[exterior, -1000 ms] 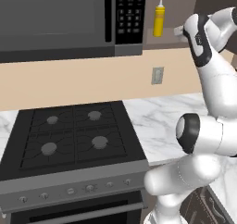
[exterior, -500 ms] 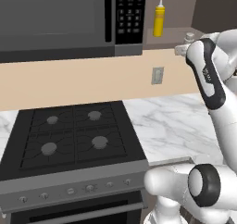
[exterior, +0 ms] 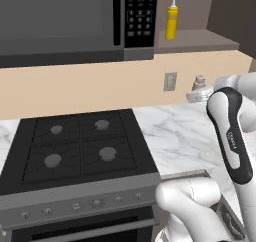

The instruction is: Take 2 condiments from the cabinet and move them on the counter near the stove.Make sure the condiments are lined up with each other, next to each other.

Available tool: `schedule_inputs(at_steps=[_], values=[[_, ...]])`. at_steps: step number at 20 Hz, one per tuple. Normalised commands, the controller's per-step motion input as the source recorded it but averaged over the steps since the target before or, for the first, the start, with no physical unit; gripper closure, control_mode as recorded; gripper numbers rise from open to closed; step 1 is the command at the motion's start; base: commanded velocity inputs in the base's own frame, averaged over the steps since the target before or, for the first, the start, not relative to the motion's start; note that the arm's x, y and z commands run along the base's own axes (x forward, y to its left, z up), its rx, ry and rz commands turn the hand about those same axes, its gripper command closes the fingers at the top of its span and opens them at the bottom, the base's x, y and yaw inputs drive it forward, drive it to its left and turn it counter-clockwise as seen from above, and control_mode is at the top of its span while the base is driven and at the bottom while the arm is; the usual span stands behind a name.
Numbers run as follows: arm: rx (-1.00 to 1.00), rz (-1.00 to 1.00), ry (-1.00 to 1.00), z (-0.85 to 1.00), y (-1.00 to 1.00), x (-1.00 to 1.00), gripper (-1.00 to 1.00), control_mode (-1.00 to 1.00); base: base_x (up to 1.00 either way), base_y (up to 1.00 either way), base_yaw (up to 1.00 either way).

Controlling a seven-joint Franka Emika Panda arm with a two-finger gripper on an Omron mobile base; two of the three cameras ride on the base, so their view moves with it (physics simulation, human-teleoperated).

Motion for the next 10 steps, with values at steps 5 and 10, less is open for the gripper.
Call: schedule_inputs(at_steps=[5, 10], values=[[0.1, 0.43, 0.11, -1.0, 0.0, -0.01, 1.0, -1.0, 0.0, 0.0, 0.0], [0.04, 0.33, 0.27, -0.49, 0.01, 0.54, 1.0, -1.0, 0.0, 0.0, 0.0]])
